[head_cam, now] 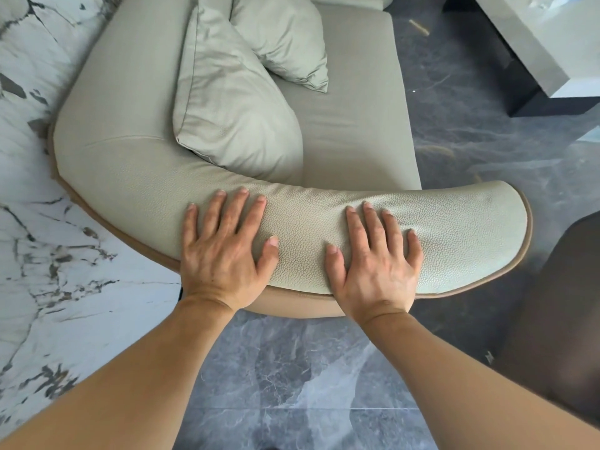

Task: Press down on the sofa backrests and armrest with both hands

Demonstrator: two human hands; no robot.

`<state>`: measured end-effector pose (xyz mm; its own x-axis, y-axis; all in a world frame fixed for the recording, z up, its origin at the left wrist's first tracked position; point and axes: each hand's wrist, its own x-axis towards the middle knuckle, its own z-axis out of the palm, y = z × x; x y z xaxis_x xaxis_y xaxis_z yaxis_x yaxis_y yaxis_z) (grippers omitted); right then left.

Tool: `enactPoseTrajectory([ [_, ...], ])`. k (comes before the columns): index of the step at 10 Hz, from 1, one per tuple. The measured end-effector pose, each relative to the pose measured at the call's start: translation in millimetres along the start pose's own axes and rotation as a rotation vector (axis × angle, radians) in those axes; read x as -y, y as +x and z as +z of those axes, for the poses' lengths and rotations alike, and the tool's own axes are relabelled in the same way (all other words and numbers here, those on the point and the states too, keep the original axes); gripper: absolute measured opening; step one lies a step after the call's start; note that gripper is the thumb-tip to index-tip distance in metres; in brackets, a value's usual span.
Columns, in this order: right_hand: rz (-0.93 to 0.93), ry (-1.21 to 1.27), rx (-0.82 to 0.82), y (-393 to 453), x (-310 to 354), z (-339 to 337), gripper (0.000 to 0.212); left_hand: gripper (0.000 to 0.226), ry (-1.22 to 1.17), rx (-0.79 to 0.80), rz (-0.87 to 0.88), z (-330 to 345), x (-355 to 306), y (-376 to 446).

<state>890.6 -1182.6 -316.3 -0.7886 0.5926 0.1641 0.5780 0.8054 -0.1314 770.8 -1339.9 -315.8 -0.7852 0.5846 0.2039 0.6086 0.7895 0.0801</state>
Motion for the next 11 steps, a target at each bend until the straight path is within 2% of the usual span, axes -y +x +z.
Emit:
enactPoseTrajectory([
  [3, -0.004, 0.007, -0.016, 31, -1, 8, 0.067, 0.062, 0.010, -0.036, 0.011, 12, 2, 30],
  [8, 0.003, -0.024, 0.007, 26, 0, 6, 0.066, 0.064, -0.014, -0.013, 0.011, 11, 2, 27],
  [9, 0.009, -0.027, 0.078, 28, 0, 2, 0.068, 0.064, -0.018, 0.026, 0.008, 10, 1, 28],
  [10, -0.014, -0.020, 0.213, 28, -5, -8, 0.073, 0.066, -0.015, 0.132, -0.004, 1, 1, 31],
  [11, -0.008, -0.004, 0.275, 19, -9, -22, 0.075, 0.067, -0.040, 0.207, -0.003, -7, -1, 26],
])
